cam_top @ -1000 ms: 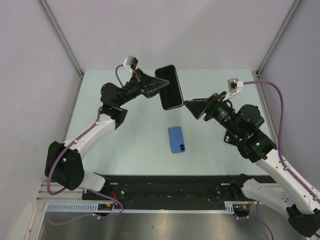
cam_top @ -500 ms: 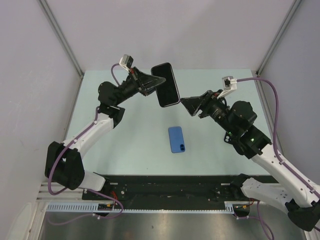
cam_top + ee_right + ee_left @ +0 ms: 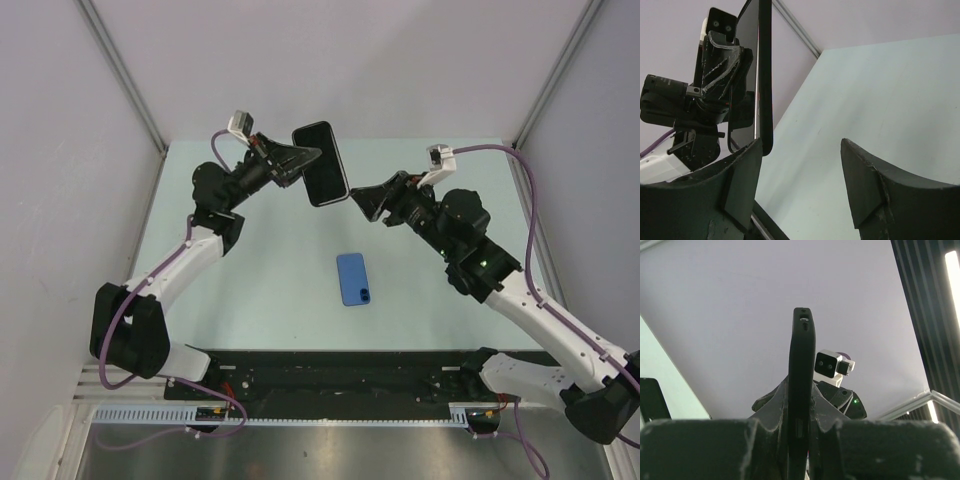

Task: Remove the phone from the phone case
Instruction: Remove the phone case from the phone.

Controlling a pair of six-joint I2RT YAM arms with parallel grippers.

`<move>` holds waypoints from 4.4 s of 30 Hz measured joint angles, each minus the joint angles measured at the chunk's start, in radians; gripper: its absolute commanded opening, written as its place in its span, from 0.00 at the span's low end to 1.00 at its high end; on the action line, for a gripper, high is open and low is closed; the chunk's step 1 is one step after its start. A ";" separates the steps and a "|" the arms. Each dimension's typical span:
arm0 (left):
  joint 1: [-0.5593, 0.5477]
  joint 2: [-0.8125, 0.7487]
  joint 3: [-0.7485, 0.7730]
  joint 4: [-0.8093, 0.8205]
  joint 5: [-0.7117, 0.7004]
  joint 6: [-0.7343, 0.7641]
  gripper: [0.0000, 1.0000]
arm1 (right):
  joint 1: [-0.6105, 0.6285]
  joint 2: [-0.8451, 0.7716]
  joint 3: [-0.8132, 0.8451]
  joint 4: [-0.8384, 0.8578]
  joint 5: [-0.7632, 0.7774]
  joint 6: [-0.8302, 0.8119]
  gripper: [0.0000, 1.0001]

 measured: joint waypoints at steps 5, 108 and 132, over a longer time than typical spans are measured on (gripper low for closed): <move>0.004 0.000 -0.008 -0.002 -0.023 0.005 0.00 | -0.011 0.019 0.000 0.018 -0.010 0.001 0.69; -0.194 0.373 0.123 -0.903 -0.051 0.698 0.96 | -0.196 0.509 -0.092 -0.428 0.137 -0.159 0.15; -0.196 0.478 0.165 -0.901 -0.024 0.725 0.95 | -0.179 0.658 0.005 -0.322 0.154 -0.178 0.00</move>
